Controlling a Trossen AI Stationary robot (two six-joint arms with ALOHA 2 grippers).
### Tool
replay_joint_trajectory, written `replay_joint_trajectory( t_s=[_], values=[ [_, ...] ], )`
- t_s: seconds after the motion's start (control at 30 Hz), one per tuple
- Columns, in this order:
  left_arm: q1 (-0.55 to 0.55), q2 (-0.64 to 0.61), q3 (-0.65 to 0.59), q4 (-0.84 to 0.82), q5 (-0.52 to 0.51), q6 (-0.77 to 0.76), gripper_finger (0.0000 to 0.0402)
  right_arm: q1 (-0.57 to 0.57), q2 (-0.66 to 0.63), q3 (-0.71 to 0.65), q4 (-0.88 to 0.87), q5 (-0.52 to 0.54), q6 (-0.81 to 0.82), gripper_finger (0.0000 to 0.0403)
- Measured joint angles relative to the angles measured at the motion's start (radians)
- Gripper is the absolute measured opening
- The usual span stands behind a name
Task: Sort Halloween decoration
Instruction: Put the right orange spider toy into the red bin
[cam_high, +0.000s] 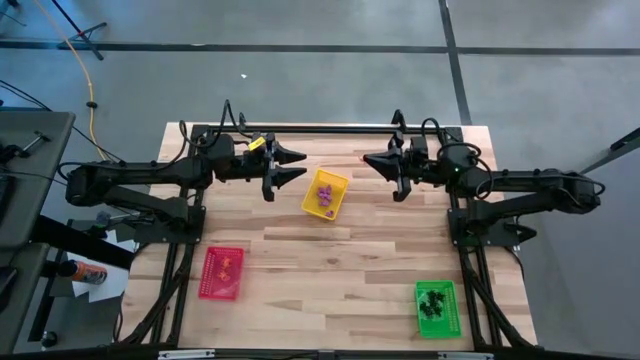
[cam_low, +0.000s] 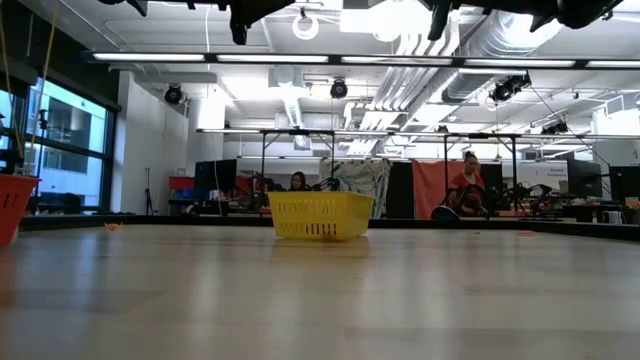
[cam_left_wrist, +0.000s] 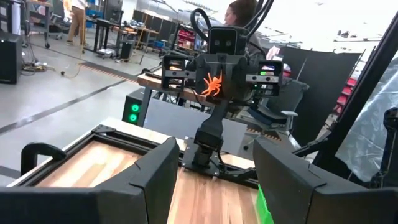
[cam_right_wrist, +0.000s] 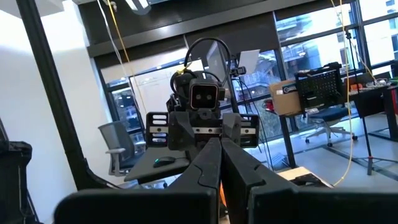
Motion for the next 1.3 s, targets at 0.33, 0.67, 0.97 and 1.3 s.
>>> replay_joint_trajectory(
  t_s=[0.33, 0.67, 0.97, 1.3],
  values=[
    [0.000, 0.006, 0.000, 0.030, 0.023, -0.023, 0.0197, 0.001, 0.008, 0.000, 0.005, -0.001, 0.025, 0.0000],
    [-0.004, 0.189, 0.001, 0.299, 0.145, -0.083, 0.0197, 0.057, 0.190, 0.065, 0.134, -0.045, 0.035, 0.0000],
    [-0.005, 0.259, 0.046, 0.323, 0.145, -0.075, 0.0197, 0.079, 0.338, 0.242, 0.017, -0.116, -0.019, 0.0000],
    [-0.010, 0.254, 0.047, 0.323, 0.218, -0.060, 0.0197, 0.072, 0.346, 0.264, 0.006, -0.113, -0.026, 0.0000]
  ],
)
